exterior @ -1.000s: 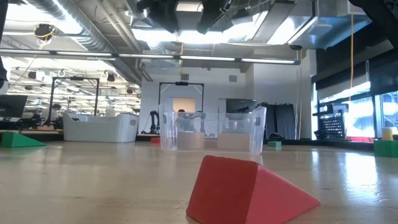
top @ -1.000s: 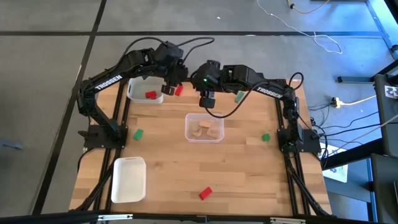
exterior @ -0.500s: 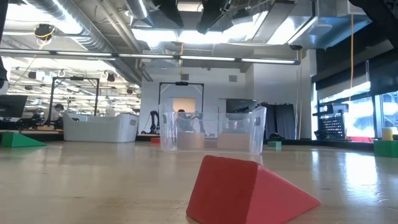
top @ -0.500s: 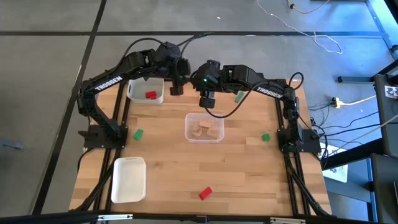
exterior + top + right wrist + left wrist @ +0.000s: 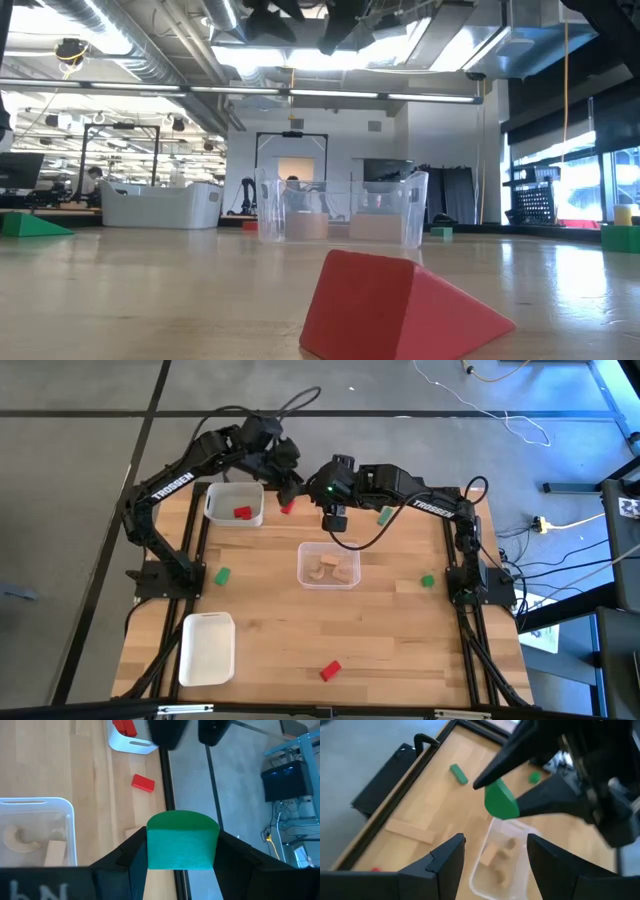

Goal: Sort & place blocks by color
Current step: Put the green block into the white bin

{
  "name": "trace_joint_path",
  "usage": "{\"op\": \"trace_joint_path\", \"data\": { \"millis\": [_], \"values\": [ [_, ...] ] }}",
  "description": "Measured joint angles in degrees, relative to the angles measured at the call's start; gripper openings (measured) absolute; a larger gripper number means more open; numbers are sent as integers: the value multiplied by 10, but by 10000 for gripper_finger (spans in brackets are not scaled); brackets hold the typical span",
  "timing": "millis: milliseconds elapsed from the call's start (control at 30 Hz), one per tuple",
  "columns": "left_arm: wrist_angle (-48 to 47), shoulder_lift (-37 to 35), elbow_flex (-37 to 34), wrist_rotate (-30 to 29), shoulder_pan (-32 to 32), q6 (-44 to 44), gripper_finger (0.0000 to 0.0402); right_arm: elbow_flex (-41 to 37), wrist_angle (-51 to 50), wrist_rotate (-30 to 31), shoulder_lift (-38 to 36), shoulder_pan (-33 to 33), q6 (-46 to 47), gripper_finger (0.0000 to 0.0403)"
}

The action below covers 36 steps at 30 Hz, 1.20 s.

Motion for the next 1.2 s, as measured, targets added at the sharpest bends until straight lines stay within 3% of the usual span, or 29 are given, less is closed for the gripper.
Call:
{"op": "trace_joint_path", "data": {
  "millis": [500, 833, 967, 1200],
  "values": [
    [38, 25, 0, -8, -10, -47, 204, 0, 4, 8, 0, 0, -12, 173],
    [69, 34, 0, 24, 13, -75, 204, 0, 5, 9, -1, 1, -13, 173],
    [49, 34, 0, 48, 19, 21, 204, 0, 5, 9, -1, 1, -16, 173],
    [-15, 34, 0, 2, 18, 273, 204, 0, 5, 8, -1, 1, -29, 173]
  ]
}}
